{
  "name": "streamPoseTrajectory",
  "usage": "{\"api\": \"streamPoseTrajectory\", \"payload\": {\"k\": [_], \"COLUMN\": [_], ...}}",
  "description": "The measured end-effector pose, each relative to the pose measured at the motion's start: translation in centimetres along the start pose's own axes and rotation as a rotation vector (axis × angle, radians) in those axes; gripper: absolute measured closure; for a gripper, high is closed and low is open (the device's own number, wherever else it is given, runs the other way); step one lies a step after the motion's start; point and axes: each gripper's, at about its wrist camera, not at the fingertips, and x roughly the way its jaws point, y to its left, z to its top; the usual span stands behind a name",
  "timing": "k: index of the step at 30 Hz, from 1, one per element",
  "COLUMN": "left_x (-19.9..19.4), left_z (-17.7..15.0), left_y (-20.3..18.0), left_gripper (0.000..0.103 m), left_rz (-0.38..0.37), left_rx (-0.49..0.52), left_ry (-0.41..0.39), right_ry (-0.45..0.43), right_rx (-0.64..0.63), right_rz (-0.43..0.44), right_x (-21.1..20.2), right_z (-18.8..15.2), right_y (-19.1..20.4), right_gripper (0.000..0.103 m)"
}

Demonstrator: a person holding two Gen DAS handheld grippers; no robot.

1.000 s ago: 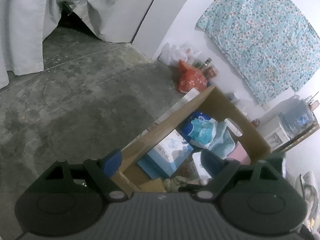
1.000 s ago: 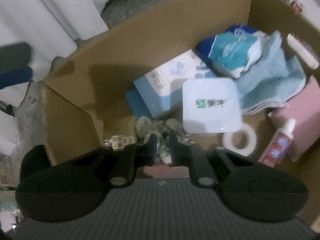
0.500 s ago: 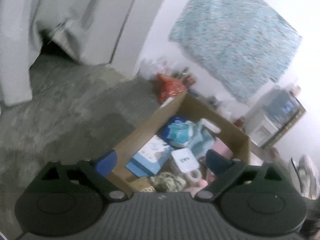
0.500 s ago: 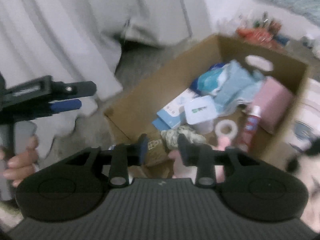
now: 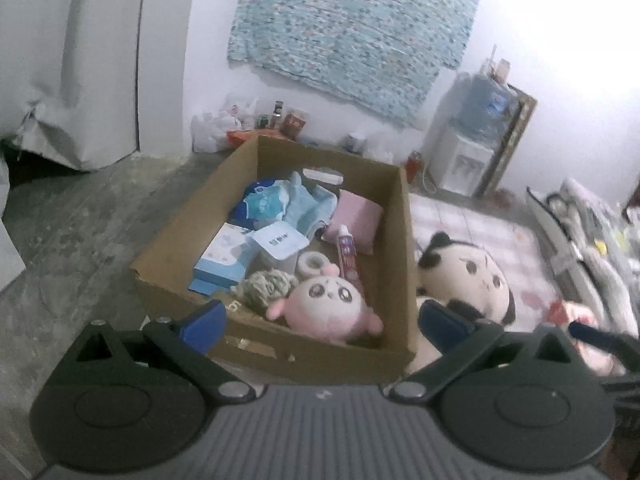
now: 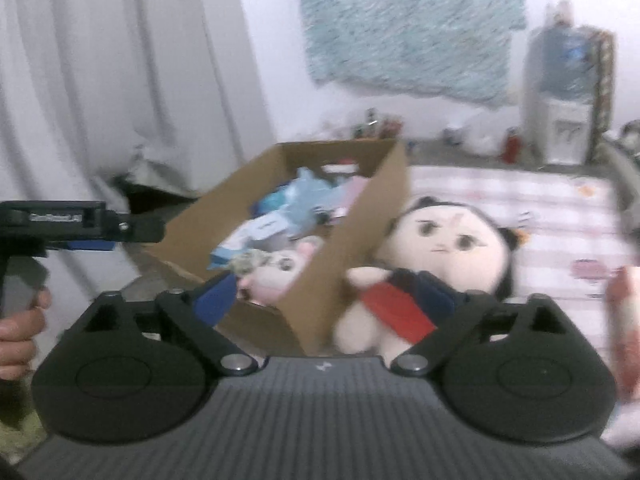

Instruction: Organize soft objects

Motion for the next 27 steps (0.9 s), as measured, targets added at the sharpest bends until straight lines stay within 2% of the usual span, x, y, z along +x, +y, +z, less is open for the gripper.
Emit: {"api": "streamPoseTrajectory", "payload": {"k": [2,10,13,17,21,27], "left_x": [-0.6,-2.4,-2.3,-2.3,-2.0,-0.7], "left_z": [-0.4,-1.2,-1.3,-1.3,-1.2,-1.0], "left_y": [-0.4,-1.3,-1.6,-1.2,-0.5,0.5], "left_gripper": [0.0,0.0,0.0,0.0,0.0,0.0], "left_rz": [0.027,0.205,0.274,0.228,0.204,0.207], "left_rx": [0.033,0.068,0.081,0.105,0.101,0.089], "left_ry": [0.007,-0.011,-0.017,-0.019,-0.019,0.076], "right_ry": [-0.027,-0.033,-0.035,-0.035,-0.017,0.054], "right_rx": [-0.01,-0.053,-0.054,-0.035,0.001,0.047], "right_rz": [-0.05,-0.044,-0.089,-0.085,-0.119,-0.119], "right_x": [-0.9,-1.4,-1.1,-1.2,-1.2,0.1], "right_z": [-0.6,-0.9,-0.8,-0.9,-0.7,-0.5], "right_y": [0.2,2.7,3.8,4.1,4.2,4.6], "right_gripper": [0.001,0.001,0.001,0.001,0.001,0.001]}}
